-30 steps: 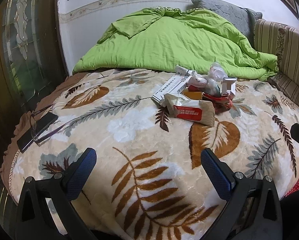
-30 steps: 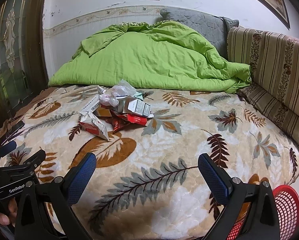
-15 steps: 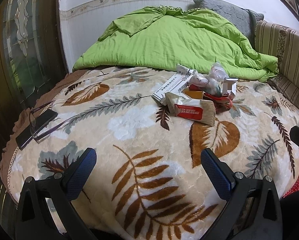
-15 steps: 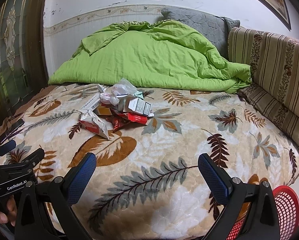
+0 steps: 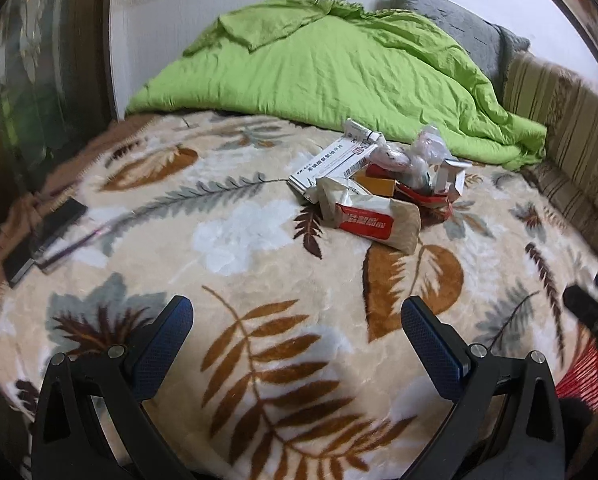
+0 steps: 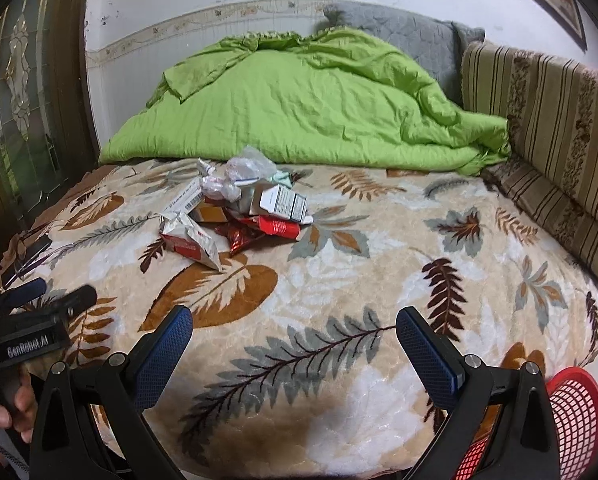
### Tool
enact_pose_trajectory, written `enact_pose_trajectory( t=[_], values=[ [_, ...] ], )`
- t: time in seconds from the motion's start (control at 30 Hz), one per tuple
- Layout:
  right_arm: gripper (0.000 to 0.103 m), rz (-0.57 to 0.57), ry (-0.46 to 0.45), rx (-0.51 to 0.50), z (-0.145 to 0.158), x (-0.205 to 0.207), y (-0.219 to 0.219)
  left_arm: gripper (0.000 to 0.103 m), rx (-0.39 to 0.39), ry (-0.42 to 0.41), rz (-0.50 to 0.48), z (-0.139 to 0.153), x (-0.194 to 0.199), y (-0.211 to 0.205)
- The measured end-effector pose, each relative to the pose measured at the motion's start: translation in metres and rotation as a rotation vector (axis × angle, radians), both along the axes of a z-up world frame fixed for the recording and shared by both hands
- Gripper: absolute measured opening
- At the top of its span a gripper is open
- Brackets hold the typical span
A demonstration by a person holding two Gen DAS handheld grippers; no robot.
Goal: Collect trash
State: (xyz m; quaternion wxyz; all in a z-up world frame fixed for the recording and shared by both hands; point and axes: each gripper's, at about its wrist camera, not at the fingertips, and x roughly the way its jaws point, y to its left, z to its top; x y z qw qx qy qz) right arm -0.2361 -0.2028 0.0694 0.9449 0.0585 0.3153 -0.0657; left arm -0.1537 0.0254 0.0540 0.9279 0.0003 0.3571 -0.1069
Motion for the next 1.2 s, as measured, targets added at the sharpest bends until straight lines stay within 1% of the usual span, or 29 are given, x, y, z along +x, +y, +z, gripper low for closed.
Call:
enact_pose_trajectory(
  t=[0.1, 0.13, 0.2, 0.23, 0.3, 0.37, 0.47, 0.57, 0.67, 0.73, 0.77, 0.9, 0.97, 1.07, 1.2],
  values=[
    [0.102, 0.022, 0.000, 0.054, 0.001, 0.014, -0.005, 0.102, -0.064, 0.042, -0.006, 0.005, 0.022, -0.001],
    [0.102, 0.020, -0.005, 0.055, 0.002, 0.020, -0.005, 0.101, -0.090, 0.048, -0.011, 0.008, 0.031, -0.005],
    [0.101, 0.005, -0.019, 0.041, 0.001, 0.030, -0.006, 0.095, -0.117, 0.074, -0.022, 0.011, 0.048, -0.014],
    [0.101, -0.001, -0.018, 0.041, 0.000, 0.035, -0.007, 0.093, -0.135, 0.095, -0.031, 0.011, 0.057, -0.018],
    [0.100, -0.019, -0.001, 0.058, -0.004, 0.043, -0.014, 0.086, -0.194, 0.149, -0.044, 0.010, 0.078, -0.026],
    [0.100, -0.034, -0.003, 0.102, -0.007, 0.044, -0.022, 0.086, -0.252, 0.202, -0.056, 0.006, 0.098, -0.036],
    [0.100, -0.044, -0.014, 0.116, -0.006, 0.044, -0.024, 0.086, -0.250, 0.244, -0.037, -0.004, 0.125, -0.053],
    [0.100, -0.035, -0.023, 0.091, -0.004, 0.043, -0.019, 0.086, -0.213, 0.299, -0.030, -0.026, 0.148, -0.069],
    [0.100, -0.029, -0.026, 0.074, -0.004, 0.043, -0.017, 0.086, -0.181, 0.264, -0.045, -0.039, 0.155, -0.072],
    [0.100, -0.029, -0.026, 0.078, -0.004, 0.044, -0.017, 0.070, -0.225, 0.245, -0.086, -0.038, 0.157, -0.067],
    [0.100, -0.029, -0.024, 0.086, -0.005, 0.046, -0.016, 0.067, -0.255, 0.238, -0.107, -0.037, 0.156, -0.063],
    [0.100, -0.017, -0.001, 0.120, -0.007, 0.064, -0.016, 0.065, -0.271, 0.226, -0.131, -0.035, 0.150, -0.052],
    [0.100, -0.009, 0.016, 0.113, -0.009, 0.079, -0.014, 0.065, -0.276, 0.201, -0.143, -0.028, 0.142, -0.046],
    [0.100, 0.014, 0.032, 0.077, -0.010, 0.105, -0.007, 0.065, -0.225, 0.110, -0.155, -0.010, 0.128, -0.040],
    [0.100, 0.019, 0.047, 0.051, -0.014, 0.147, 0.000, 0.065, -0.207, 0.040, -0.121, 0.001, 0.126, -0.030]
  ],
)
